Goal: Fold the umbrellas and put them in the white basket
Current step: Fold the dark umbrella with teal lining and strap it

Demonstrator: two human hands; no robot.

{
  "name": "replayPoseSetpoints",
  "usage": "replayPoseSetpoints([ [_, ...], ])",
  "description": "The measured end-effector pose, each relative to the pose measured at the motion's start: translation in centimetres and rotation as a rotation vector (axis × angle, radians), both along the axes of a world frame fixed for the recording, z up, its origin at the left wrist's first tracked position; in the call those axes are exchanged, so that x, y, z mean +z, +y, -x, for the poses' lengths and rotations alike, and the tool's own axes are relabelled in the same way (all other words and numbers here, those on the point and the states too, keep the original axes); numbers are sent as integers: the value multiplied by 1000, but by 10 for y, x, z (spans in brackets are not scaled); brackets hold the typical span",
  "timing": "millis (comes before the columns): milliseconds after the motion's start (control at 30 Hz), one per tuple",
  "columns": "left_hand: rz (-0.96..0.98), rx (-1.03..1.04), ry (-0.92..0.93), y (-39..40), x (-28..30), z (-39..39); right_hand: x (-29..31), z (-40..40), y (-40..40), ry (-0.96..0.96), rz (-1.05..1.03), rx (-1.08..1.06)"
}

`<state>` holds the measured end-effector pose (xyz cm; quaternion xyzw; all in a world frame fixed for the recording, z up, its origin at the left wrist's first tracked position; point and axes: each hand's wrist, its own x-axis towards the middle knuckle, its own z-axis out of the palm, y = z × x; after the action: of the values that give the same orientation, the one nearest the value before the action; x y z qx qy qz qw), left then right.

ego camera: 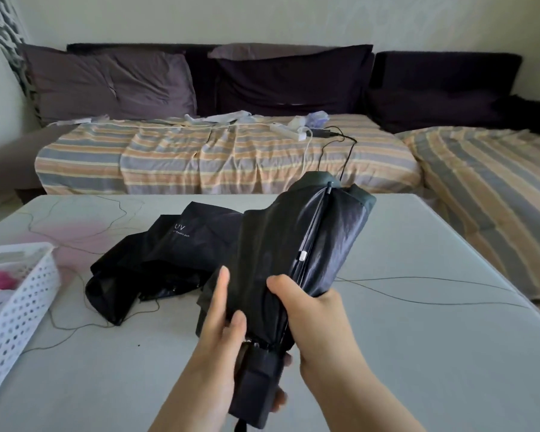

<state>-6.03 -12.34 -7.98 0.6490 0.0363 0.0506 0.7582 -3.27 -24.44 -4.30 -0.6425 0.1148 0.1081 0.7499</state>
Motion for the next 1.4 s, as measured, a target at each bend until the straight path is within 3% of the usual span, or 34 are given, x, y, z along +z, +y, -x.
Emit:
replayPoseSetpoints([
  [100, -318, 116, 38, -7, 9, 17, -3, -2, -1, -90, 112, -118],
  [333, -513, 69, 4, -31, 9, 27, -1, 5, 5, -120, 198, -110],
  [500, -149, 55, 103, -19, 15, 15, 5, 6, -3, -200, 262, -41],
  [567, -17, 65, 94, -11, 18, 13, 1, 0, -10, -209, 265, -141],
  [633, 83, 85, 81, -2, 23, 11, -2, -8, -18, -140, 214, -258],
  [700, 139, 105, 103, 5, 26, 10, -2, -13, -25, -71, 116, -233],
  [900, 191, 87, 141, 15, 23, 9, -2, -17, -36, -257, -51, 191],
  [967, 210, 80, 145, 15, 22, 9, -3, -16, -35, -268, -47, 232],
  [1167, 209, 137, 163, 8, 20, 10, -3, -19, -25, -250, 62, 71],
  [1300, 178, 196, 156, -1, 18, 12, -2, -17, -23, -350, 389, -94],
  [1400, 146, 298, 141, -6, 14, 12, 8, -16, -23, -451, 525, -212],
])
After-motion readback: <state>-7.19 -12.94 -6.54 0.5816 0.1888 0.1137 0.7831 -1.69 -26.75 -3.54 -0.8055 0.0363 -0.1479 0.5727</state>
